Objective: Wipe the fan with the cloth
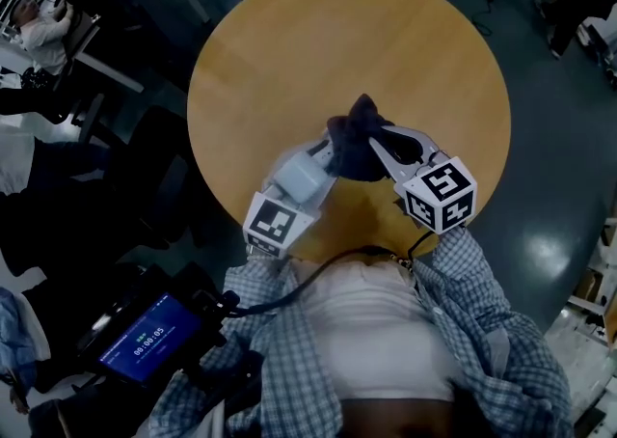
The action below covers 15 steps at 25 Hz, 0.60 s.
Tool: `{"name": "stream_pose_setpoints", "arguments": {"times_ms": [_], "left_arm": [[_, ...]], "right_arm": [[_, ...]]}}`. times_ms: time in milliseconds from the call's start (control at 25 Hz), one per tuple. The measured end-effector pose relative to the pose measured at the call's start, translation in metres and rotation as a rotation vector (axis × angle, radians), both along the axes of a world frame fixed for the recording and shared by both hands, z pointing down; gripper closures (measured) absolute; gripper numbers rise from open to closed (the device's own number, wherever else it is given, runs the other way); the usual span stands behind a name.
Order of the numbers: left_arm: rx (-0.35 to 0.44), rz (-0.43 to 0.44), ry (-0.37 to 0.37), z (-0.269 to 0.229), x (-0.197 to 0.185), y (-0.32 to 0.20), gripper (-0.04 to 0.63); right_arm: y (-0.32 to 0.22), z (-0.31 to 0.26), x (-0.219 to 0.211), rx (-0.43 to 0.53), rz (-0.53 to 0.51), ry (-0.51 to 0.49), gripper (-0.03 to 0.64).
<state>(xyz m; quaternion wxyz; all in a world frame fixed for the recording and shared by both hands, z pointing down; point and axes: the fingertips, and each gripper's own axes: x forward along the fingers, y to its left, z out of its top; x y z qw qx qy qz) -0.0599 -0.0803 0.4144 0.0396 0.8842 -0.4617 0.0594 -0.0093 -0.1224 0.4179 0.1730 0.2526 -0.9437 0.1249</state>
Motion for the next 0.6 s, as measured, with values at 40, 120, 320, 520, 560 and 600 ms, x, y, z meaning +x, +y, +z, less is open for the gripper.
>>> {"name": "stream_pose_setpoints", "arguments": {"times_ms": [40, 120, 320, 520, 560, 600], "left_arm": [[0.000, -0.005, 0.010, -0.001, -0.001, -0.001, 0.449], [-0.003, -0.013, 0.020, -0.002, -0.004, -0.002, 0.449], [-0.013, -0.036, 0.008, 0.004, -0.012, -0.005, 0.449], [-0.034, -0.045, -0.047, 0.013, -0.018, -0.007, 0.449], [-0.038, -0.034, -0.080, 0.016, -0.016, -0.007, 0.449], [-0.038, -0.017, -0.118, 0.019, -0.013, -0.006, 0.449]], "right_arm": [[-0.004, 0.005, 0.003, -0.005, 0.014, 0.007, 0.560], [-0.002, 0.003, 0.001, -0.005, 0.011, -0.004, 0.560], [0.050, -0.064, -0.037, 0.058, -0.150, -0.170, 0.560], [0.106, -0.143, -0.065, 0.155, -0.335, -0.298, 0.560], [0.113, -0.154, -0.070, 0.170, -0.366, -0.306, 0.560], [0.119, -0.160, -0.076, 0.195, -0.401, -0.288, 0.560]]}}
